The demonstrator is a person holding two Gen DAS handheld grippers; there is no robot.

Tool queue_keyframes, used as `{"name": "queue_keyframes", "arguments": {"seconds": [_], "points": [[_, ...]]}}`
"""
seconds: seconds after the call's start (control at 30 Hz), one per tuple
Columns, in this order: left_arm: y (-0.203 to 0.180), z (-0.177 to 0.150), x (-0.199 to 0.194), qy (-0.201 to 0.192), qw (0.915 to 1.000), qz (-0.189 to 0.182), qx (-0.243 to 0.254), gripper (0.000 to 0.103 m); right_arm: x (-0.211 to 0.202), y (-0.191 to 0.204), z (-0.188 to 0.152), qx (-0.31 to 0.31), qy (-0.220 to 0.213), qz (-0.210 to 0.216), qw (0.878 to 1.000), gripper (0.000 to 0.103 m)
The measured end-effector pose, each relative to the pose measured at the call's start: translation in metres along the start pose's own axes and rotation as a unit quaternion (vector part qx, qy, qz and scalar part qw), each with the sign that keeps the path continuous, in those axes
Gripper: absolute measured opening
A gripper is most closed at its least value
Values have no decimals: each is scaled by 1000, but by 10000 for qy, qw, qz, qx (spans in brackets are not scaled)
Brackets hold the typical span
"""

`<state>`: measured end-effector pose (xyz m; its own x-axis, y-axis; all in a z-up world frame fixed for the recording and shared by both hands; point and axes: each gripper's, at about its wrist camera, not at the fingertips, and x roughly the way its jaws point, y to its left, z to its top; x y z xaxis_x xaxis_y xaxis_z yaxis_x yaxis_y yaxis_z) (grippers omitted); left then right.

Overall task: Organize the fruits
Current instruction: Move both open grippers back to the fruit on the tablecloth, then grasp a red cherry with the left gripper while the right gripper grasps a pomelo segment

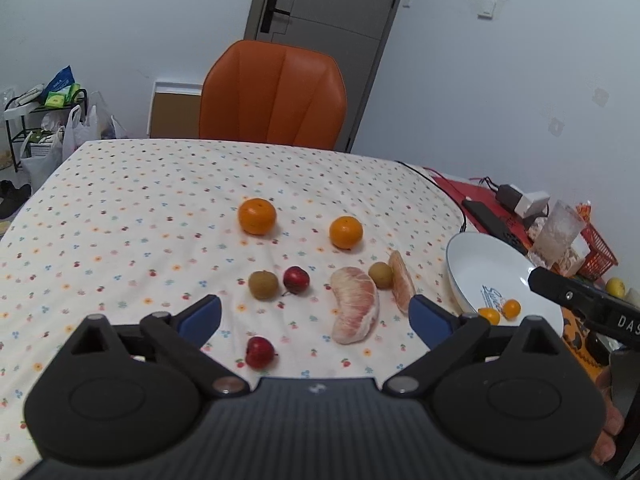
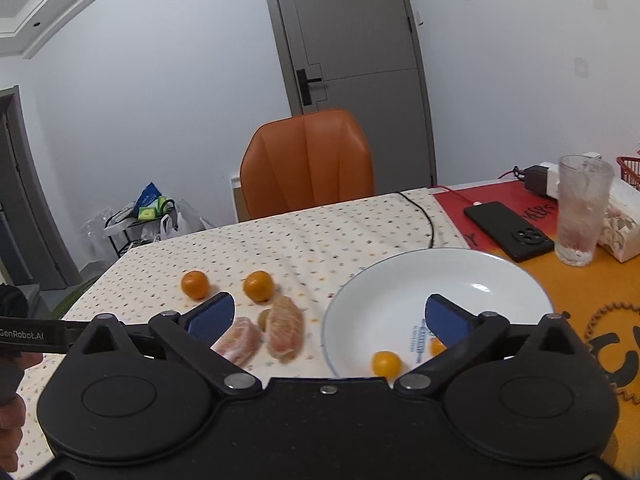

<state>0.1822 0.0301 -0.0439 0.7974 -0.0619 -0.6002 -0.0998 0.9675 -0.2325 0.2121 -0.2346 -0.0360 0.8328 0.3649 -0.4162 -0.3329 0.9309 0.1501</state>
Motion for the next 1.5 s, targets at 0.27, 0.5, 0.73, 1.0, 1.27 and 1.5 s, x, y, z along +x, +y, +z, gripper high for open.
{"name": "queue_keyframes", "arguments": {"seconds": [0.27, 0.5, 0.73, 1.0, 1.27, 1.5], "points": [[17, -2, -7, 27, 10000, 19, 1, 103, 0, 23, -1, -267, -93, -51, 9996, 103], [28, -8, -8, 139, 9998, 122, 40, 103, 5, 41, -2, -449, 131, 280, 9985, 103], [33, -17, -2, 209, 9995, 182, 132, 102, 15, 55, -10, -603, 357, 351, 9969, 96], [36, -24, 15, 303, 9994, 117, 82, 90, 38, 63, -18, -685, 714, 359, 9944, 64], [37, -30, 37, 528, 9986, 56, 81, 61, 63, 61, -23, -650, 910, 231, 9935, 52], [36, -32, 55, 656, 9978, 41, 69, 38, 80, 57, -26, -644, 995, 163, 9928, 49]]}}
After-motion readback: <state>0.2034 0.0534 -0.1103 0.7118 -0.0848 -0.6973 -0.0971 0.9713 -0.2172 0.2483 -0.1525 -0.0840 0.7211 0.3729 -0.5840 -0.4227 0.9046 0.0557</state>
